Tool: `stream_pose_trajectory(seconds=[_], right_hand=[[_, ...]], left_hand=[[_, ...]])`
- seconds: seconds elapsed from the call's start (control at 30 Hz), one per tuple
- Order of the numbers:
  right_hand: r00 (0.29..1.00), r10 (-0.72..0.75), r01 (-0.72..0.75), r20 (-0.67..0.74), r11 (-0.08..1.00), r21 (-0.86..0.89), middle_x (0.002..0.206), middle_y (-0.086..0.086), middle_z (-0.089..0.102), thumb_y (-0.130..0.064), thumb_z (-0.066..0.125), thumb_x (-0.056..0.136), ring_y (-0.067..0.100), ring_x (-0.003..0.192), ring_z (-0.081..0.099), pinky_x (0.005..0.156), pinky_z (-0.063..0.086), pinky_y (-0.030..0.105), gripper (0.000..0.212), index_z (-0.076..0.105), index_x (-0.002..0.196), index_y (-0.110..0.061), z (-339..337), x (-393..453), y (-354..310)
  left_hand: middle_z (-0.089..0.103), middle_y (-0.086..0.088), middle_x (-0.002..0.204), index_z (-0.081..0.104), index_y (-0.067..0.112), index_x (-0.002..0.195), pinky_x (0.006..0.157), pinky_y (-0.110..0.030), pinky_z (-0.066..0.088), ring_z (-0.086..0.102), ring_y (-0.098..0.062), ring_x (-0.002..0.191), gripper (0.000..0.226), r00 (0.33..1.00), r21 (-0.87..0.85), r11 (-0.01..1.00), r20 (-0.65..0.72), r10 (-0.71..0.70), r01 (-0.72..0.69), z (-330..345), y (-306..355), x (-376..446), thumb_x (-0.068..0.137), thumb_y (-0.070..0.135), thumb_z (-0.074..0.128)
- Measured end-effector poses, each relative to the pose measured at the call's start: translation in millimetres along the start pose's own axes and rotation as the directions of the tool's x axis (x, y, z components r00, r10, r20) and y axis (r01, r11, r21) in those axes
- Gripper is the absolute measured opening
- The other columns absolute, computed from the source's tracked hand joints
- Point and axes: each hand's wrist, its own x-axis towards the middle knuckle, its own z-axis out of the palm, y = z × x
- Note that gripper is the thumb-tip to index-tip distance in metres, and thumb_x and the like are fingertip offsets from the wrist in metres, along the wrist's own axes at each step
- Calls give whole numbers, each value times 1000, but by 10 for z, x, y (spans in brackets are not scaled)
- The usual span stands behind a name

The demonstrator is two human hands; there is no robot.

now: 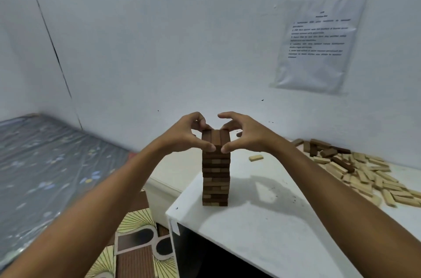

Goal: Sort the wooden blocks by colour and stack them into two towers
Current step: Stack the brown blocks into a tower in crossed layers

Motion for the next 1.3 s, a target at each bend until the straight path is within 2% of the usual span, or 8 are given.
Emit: stream_pose_trajectory(seconds=[0.1, 0.27, 0.53, 0.8, 1.0, 1.13, 1.3], right_hand=[[1000, 20, -20, 20, 1000, 6, 120, -5, 61, -30, 87, 61, 10, 120, 53, 93, 45, 29, 93, 41, 141, -37, 34, 65, 19], [999, 45, -45, 30, 999, -1, 121, -5, 62, -33, 87, 58, 11, 121, 53, 95, 45, 31, 95, 41, 141, -37, 61, 86, 64], [998, 51, -51, 22, 999, -16, 124, -2, 60, -29, 88, 64, 14, 122, 52, 97, 43, 32, 92, 39, 143, -33, 77, 90, 133], [999, 49, -49, 22, 999, -7, 123, -3, 60, -27, 87, 67, 13, 121, 52, 92, 43, 29, 89, 40, 142, -34, 89, 91, 171], [999, 50, -50, 20, 999, -4, 124, -3, 60, -27, 87, 68, 13, 121, 52, 95, 44, 31, 89, 39, 143, -33, 88, 78, 173], [998, 52, -52, 23, 999, -7, 126, -2, 60, -28, 87, 68, 14, 122, 52, 95, 44, 31, 89, 39, 142, -34, 93, 77, 179], [998, 55, -55, 22, 998, -1, 127, -3, 60, -28, 87, 67, 13, 124, 51, 99, 44, 33, 90, 39, 143, -34, 80, 70, 179]], left_hand=[[74, 1, 99, 49, 14, 89, 75, -29, 51, 67, -16, 97, 64, 1000, -2, 1000, 4, -22, 22, -20, -57, 9, 45, 32, 90], [73, -2, 100, 51, 4, 100, 84, -40, 55, 68, -16, 97, 75, 999, -6, 999, 31, -43, 43, -9, -119, 37, 43, 33, 90], [71, -4, 104, 52, 10, 97, 88, -45, 55, 66, -16, 101, 73, 999, -11, 999, 28, -43, 43, 36, -164, 47, 40, 39, 88], [71, -4, 104, 52, 12, 95, 86, -44, 56, 67, -15, 98, 71, 999, -17, 999, 27, -39, 39, 59, -204, 59, 41, 40, 88], [70, -5, 104, 52, 8, 97, 81, -36, 54, 67, -13, 97, 74, 999, -28, 999, 28, -34, 34, 74, -207, 59, 41, 40, 88], [70, -6, 105, 53, 6, 101, 84, -41, 55, 66, -15, 100, 78, 999, -23, 999, 24, -31, 31, 81, -227, 66, 41, 40, 88], [68, -6, 106, 54, 5, 104, 85, -40, 55, 65, -15, 101, 80, 1000, -19, 1000, 20, -23, 24, 86, -227, 67, 42, 42, 87]])
